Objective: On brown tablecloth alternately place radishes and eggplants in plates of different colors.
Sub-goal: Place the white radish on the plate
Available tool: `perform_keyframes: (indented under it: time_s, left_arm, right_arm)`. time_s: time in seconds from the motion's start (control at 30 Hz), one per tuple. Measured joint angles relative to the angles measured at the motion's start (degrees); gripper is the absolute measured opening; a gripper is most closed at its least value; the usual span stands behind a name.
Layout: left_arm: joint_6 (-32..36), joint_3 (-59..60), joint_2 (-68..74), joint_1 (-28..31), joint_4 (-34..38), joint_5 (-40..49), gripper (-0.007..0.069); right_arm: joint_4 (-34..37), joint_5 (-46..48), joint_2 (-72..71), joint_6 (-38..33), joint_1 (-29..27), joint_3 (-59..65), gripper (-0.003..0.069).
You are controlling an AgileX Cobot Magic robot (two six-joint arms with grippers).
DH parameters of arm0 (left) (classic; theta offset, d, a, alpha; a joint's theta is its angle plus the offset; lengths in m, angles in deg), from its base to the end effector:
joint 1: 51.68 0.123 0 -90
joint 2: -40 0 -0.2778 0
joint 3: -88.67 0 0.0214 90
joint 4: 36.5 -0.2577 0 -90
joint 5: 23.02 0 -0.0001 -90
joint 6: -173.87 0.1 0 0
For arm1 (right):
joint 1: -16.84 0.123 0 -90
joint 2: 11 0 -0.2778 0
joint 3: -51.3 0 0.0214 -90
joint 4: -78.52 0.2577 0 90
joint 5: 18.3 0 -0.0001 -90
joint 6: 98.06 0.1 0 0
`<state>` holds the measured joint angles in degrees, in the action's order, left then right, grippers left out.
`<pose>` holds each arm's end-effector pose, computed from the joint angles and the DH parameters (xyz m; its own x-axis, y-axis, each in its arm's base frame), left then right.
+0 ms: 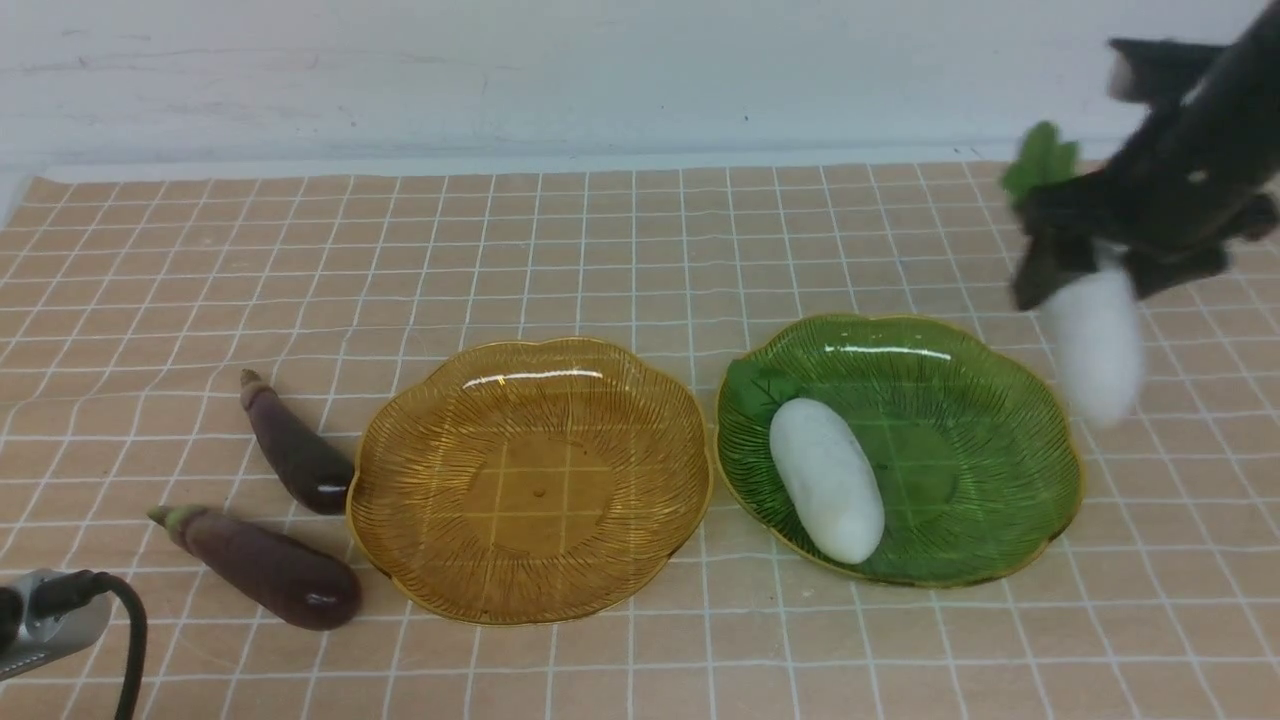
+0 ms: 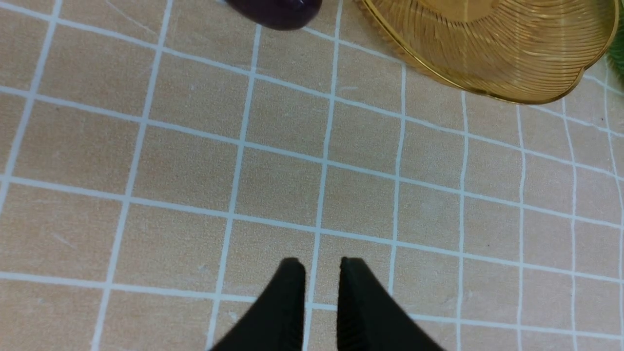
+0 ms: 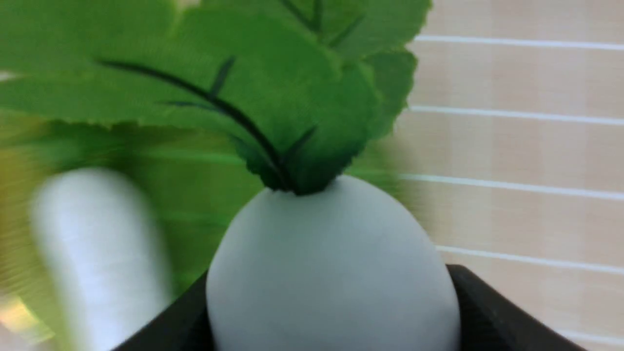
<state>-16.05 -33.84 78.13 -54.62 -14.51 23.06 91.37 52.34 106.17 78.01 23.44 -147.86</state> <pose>0.1009 -0.0322 0.2173 -0.7822 -0.3760 -0.4968 -0.1257 0.8762 -0.4652 0.3998 0.0674 0.2597 -0.9734 -0.1058 -0.2032 -0.1483 0.9671 0.2068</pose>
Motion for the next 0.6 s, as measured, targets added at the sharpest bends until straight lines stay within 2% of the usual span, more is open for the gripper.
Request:
perform_keyframes:
  time_s: [0.13,0.23,0.3,0.4,0.47,0.53,0.6]
  left_arm:
    - [0.05,0.0,0.0,0.0,-0.06,0.0,0.0115]
    - [0.05,0.0,0.0,0.0,-0.06,0.0,0.0154]
    - [0.05,0.0,0.0,0.0,-0.06,0.0,0.0198]
    - [0.0,0.0,0.0,0.0,0.05,0.0,0.0268]
    - [-0.28,0.0,0.0,0.0,0.1,0.0,0.0312]
    - [-0.65,-0.17,0.0,0.0,0.03,-0.07,0.0354]
    - [-1.06,-1.23,0.05,0.0,-0.28,-0.07,0.0376]
  right_arm:
    - [-0.26,0.08,3.14,-1.06,5.72,0.19,0.0481]
    - [-2.4,-1.07,5.54,0.72,7.58,0.19,0.0481]
    - [-3.63,-1.66,7.76,2.92,8.07,0.19,0.0524]
    - [-4.58,-0.7,9.23,4.47,8.07,0.19,0.0638]
    - [-5.63,-0.55,9.04,4.49,8.07,0.23,0.0665]
    - [-6.7,-0.47,7.46,4.66,8.07,0.23,0.0652]
    - [-6.89,-0.42,4.46,4.66,8.07,0.37,0.0595]
